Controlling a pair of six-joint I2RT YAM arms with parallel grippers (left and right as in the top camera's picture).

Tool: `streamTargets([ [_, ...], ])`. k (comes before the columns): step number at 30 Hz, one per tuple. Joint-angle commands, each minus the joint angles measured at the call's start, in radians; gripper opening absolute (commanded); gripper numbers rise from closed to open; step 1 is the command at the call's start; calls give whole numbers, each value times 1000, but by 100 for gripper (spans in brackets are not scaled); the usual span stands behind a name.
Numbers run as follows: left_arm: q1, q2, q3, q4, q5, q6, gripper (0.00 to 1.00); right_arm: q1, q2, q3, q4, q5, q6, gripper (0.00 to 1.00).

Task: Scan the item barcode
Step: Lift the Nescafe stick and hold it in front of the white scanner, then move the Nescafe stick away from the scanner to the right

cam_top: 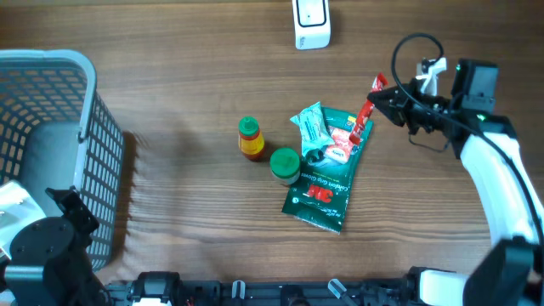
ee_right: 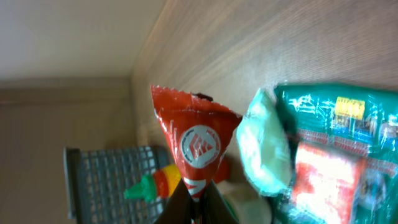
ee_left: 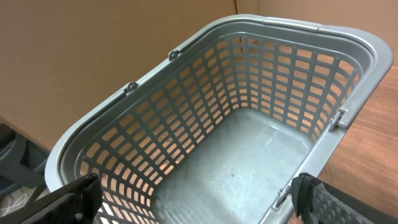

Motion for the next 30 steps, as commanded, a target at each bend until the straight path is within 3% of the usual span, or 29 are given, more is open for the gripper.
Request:
streamTargets([
  [1,8,0,6,4,-12,7,100,2,-61,5,-45,37,143,4],
  [4,8,0,6,4,-12,7,100,3,-58,5,-42,111,205,5],
  [7,8,0,6,4,-12,7,100,22,-58,5,-94,281,426,5],
  [11,8,0,6,4,-12,7,100,93,-58,13,-87,481,556,5],
  [17,8,0,6,4,-12,7,100,154,-32,73,19,631,691,5],
  [24,8,0,6,4,-12,7,100,227,304,382,19,646,709,5],
  [30,8,0,6,4,-12,7,100,257,584,692,23,708,815,5],
])
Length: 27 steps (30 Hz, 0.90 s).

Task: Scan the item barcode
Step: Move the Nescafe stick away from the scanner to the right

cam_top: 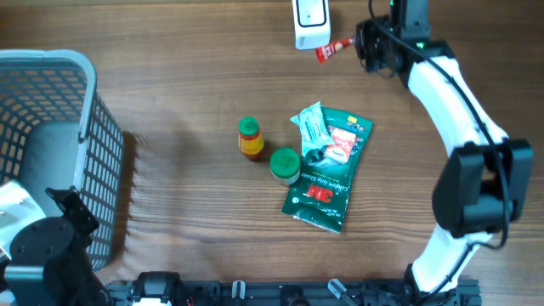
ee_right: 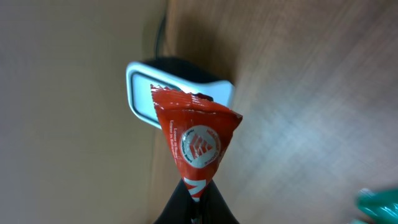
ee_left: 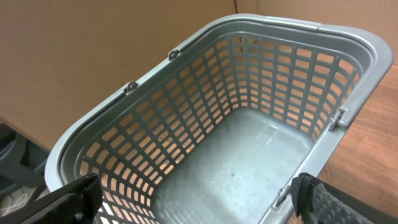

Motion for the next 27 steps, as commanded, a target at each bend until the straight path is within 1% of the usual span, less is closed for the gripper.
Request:
streamTargets([
  [1,8,0,6,3,-12,7,100,18,146,166,42,57,77,5],
  [4,8,0,6,3,-12,7,100,31,271,282,114,79,163,5],
  [8,8,0,6,3,-12,7,100,56,412,423,196,106,198,5],
  [9,8,0,6,3,-12,7,100,68,439,438,226,125,211,5],
  [11,8,0,6,3,-12,7,100,79,456,441,227,191,225,5],
  [17,8,0,6,3,-12,7,100,77,473,441,203,257,242,5],
  [19,8,0,6,3,-12,7,100,63,473,445,123,268,287,5],
  [21,8,0,6,3,-12,7,100,19,454,445,-8,238,300,5],
  [23,8,0,6,3,-12,7,100,-45,395,445,-158,239,251,5],
  [25,8,0,6,3,-12,7,100,-143,296,445,-336,305,164,5],
  [27,8,0,6,3,-12,7,100,-229,233,445,-473,379,162,5],
])
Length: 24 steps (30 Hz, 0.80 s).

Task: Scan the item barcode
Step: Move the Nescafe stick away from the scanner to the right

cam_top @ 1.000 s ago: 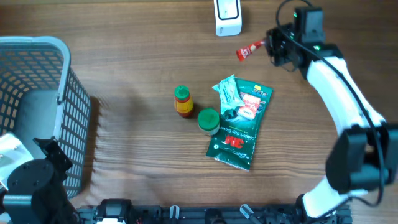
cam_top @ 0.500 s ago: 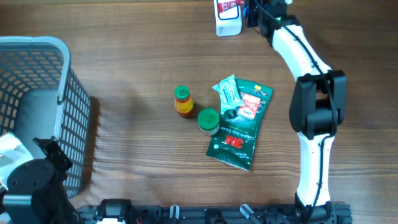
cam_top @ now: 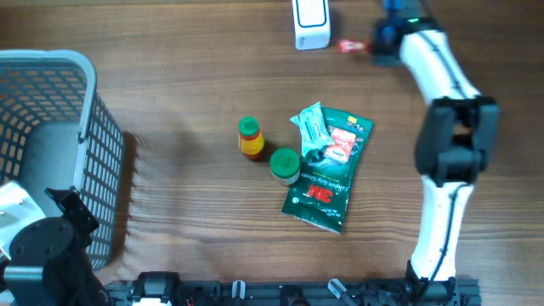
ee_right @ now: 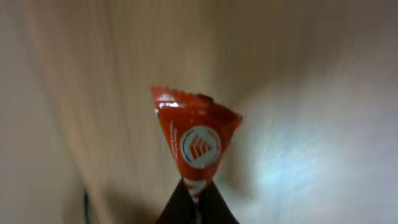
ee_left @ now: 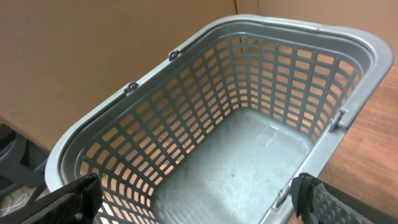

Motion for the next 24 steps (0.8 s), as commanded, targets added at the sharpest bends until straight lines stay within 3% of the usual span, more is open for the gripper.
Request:
streamTargets([
  [1,8,0,6,2,-12,7,100,-172,-183,17,-158,153,-47,5],
  [4,8,0,6,2,-12,7,100,-389,-187,12,-311,221,-50,6],
  [6,8,0,6,2,-12,7,100,-529,-183,-4,-363,236,-53,14],
  [10,8,0,6,2,-12,7,100,-786,-180,-31,-353,235,-235,20],
  [11,8,0,6,2,-12,7,100,-825,-180,-31,-332,234,-303,26],
  [15,8,0,6,2,-12,7,100,-898,-186,-30,-259,46,-704,91],
  [16,8,0,6,2,-12,7,100,-899,-195,-28,-260,-98,-857,100],
  [17,8,0,6,2,-12,7,100,-889,-203,-24,-272,-277,-975,100],
  [19,8,0,6,2,-12,7,100,-861,-219,-24,-331,-422,-1006,99],
  [24,8,0,6,2,-12,7,100,-661,-349,-24,-490,-507,-1115,99],
])
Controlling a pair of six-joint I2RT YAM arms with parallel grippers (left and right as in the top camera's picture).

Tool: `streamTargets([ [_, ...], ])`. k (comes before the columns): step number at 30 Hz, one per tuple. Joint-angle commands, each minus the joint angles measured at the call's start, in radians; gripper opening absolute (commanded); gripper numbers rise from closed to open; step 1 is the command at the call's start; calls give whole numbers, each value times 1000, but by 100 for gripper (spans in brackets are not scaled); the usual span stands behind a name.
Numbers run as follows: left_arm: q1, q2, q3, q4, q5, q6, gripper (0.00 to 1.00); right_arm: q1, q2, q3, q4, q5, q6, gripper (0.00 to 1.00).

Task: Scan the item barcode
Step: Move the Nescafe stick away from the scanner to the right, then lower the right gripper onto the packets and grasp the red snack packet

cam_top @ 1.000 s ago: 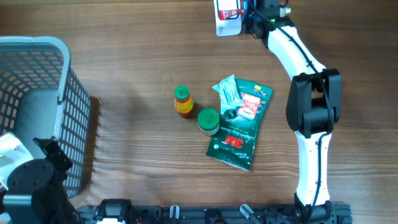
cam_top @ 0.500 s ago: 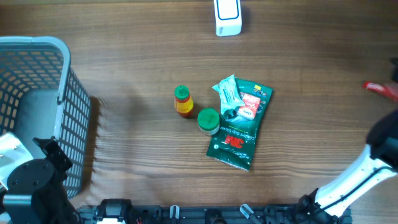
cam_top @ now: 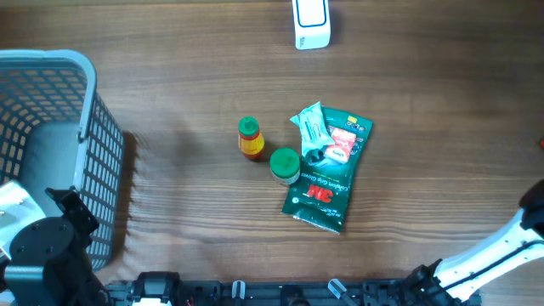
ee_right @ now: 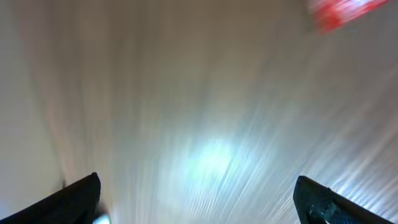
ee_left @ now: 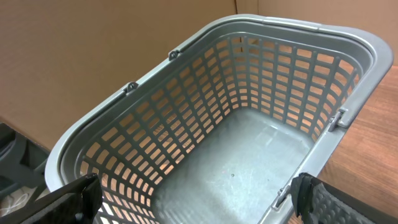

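Observation:
The white scanner (cam_top: pixel 311 21) stands at the table's back edge. In the blurred right wrist view the red sachet (ee_right: pixel 344 12) is a red smear at the top right, clear of my right gripper (ee_right: pixel 196 186). That gripper is open with only wood between its fingers. In the overhead view only a piece of the right arm (cam_top: pixel 518 242) shows at the lower right edge. My left gripper (ee_left: pixel 196 186) hangs open and empty above the grey basket (ee_left: pixel 348 37).
Mid-table lie an orange bottle with a green cap (cam_top: pixel 249 138), a green-lidded jar (cam_top: pixel 285 164), a dark green 3M packet (cam_top: pixel 327 174) and a pale green packet (cam_top: pixel 309 125). The grey basket (cam_top: pixel 51 64) fills the left edge.
My right gripper, then shut on the red sachet near the scanner, is now open with the sachet out of its jaws. The right arm now sits at the far right edge. The left arm is unchanged.
My right gripper held the red sachet just right of the pile of items. Then it held it beside the scanner at the back, and still near it a moment later. Now the sachet is let go and the arm is off to the right.

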Motion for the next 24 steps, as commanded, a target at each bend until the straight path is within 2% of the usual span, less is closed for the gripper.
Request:
streamTargets([
  [1,8,0,6,3,-13,7,100,157,-135,3,-108,-80,-97,99],
  [2,8,0,6,3,-13,6,100,234,-154,3,-160,-80,-125,99],
  [6,8,0,6,3,-12,7,100,480,-157,-5,-239,-64,-423,99],
  [7,8,0,6,3,-13,7,100,573,-157,-5,-253,-64,-625,98],
  [8,8,0,6,3,-12,7,100,646,-157,-5,-253,-60,-756,99],
  [9,8,0,6,3,-12,6,100,698,-157,-5,-227,-24,-822,100],
  [11,8,0,6,3,-12,7,100,779,-157,-5,-148,95,-834,100],
  [14,8,0,6,3,-12,7,100,871,-149,-5,-148,80,-1017,99],
  [15,8,0,6,3,-13,6,100,889,-142,-5,-159,79,-1094,94],
  [16,8,0,6,3,-12,7,100,901,-133,-5,-171,79,-1157,84],
  [20,8,0,6,3,-12,7,100,904,-78,-6,-196,19,-1232,84],
  [21,8,0,6,3,-13,7,100,904,-54,-6,-214,6,-1255,79],
  [23,8,0,6,3,-13,7,100,904,-9,-6,-231,5,-1254,77],
  [24,8,0,6,3,-12,7,100,904,23,-6,-241,6,-1254,72],
])
